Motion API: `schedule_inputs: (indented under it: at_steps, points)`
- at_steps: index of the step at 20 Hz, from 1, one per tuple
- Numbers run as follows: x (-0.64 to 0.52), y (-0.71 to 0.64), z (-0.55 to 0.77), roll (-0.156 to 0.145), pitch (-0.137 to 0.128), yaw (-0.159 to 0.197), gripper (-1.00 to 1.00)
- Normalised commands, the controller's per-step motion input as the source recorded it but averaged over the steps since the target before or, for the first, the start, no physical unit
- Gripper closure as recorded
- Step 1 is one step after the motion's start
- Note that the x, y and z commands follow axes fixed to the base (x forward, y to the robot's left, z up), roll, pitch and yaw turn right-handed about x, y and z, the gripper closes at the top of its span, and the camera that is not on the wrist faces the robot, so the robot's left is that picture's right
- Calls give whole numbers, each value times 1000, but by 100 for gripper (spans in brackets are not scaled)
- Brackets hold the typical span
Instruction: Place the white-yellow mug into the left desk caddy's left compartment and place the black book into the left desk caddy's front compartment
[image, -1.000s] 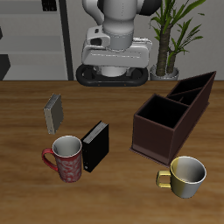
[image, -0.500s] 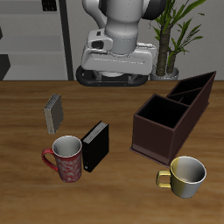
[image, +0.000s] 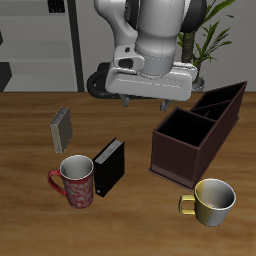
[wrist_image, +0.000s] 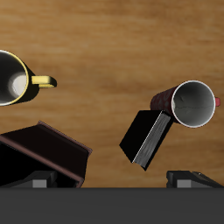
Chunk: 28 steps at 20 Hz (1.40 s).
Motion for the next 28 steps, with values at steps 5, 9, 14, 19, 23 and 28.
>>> schedule_inputs:
  at_steps: [5, 9, 14, 19, 23, 28]
  points:
    - [334, 453, -159, 30, -11, -5, -100]
    - [208, 420, -248, 56, 0, 2, -100]
    - [190, 423, -319, 90, -13, 10, -100]
    - [91, 136, -265, 31, -26, -23, -100]
    - [33, 121, -213, 28, -36, 12, -100]
    - [67, 149, -225, 43, -8, -29, -100]
